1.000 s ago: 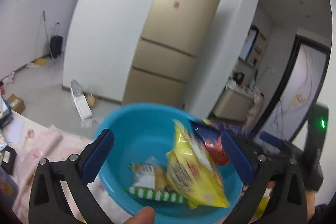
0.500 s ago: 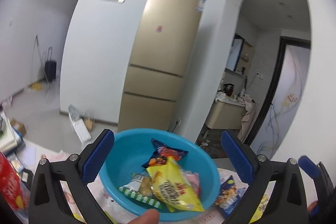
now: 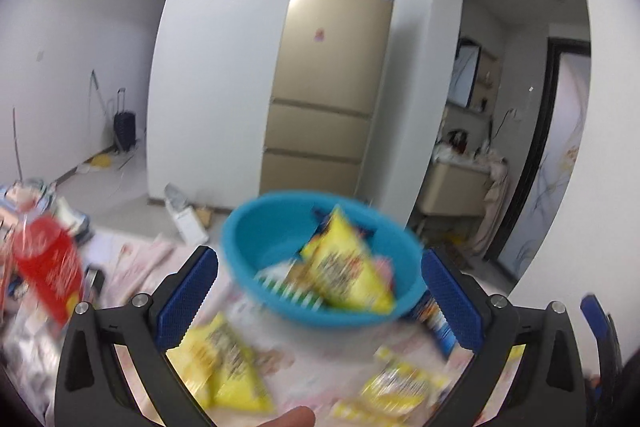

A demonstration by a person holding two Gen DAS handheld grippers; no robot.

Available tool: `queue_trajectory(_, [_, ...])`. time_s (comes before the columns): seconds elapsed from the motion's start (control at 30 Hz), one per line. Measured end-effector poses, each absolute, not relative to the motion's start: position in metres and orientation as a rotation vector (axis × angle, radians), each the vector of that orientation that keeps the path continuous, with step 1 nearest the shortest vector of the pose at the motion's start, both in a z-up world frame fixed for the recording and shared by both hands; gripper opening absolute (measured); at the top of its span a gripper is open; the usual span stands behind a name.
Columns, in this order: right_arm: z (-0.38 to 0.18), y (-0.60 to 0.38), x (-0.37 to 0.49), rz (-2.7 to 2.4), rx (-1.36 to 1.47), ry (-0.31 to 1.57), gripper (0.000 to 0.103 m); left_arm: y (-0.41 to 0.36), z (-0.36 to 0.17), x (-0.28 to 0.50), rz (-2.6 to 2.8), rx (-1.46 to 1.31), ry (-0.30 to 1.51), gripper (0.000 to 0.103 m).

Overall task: Organize snacks
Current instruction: 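Grasp the yellow Potato Chips bag with the left tool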

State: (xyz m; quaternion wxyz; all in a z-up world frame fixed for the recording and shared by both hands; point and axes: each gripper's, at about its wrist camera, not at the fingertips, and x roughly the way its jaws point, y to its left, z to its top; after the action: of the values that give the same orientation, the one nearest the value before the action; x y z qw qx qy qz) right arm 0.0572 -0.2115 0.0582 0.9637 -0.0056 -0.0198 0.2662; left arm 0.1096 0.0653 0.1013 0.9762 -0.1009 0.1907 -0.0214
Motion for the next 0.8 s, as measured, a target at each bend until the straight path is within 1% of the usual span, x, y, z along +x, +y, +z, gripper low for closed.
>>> queue_trajectory(0.17, [0.021, -0.181, 0.091, 0.467, -0.215, 0.178, 0.103, 0.110, 0.042, 0.109, 0.025, -0.326, 0.460, 0.103])
queue_trajectory(0.27, [0.008, -0.169, 0.107, 0.465, -0.258, 0.279, 0.103, 0.127, 0.015, 0.119, 0.045, -0.393, 0.535, 0.103])
queue_trajectory(0.33, [0.006, -0.170, 0.113, 0.460, -0.260, 0.306, 0.103, 0.127, 0.000, 0.128, 0.060, -0.392, 0.596, 0.103])
queue_trajectory(0.53, [0.008, -0.195, 0.123, 0.449, -0.143, 0.337, 0.103, 0.108, -0.025, 0.137, 0.101, -0.233, 0.660, 0.103])
queue_trajectory(0.63, [0.006, -0.202, 0.130, 0.439, -0.108, 0.373, 0.103, 0.102, -0.048, 0.154, 0.139, -0.190, 0.744, 0.103])
queue_trajectory(0.7, [0.005, -0.203, 0.132, 0.439, -0.096, 0.387, 0.103, 0.106, -0.057, 0.162, 0.179, -0.188, 0.790, 0.103])
queue_trajectory(0.8, [0.004, -0.204, 0.134, 0.437, -0.089, 0.400, 0.103, 0.115, -0.064, 0.165, 0.175, -0.245, 0.811, 0.103])
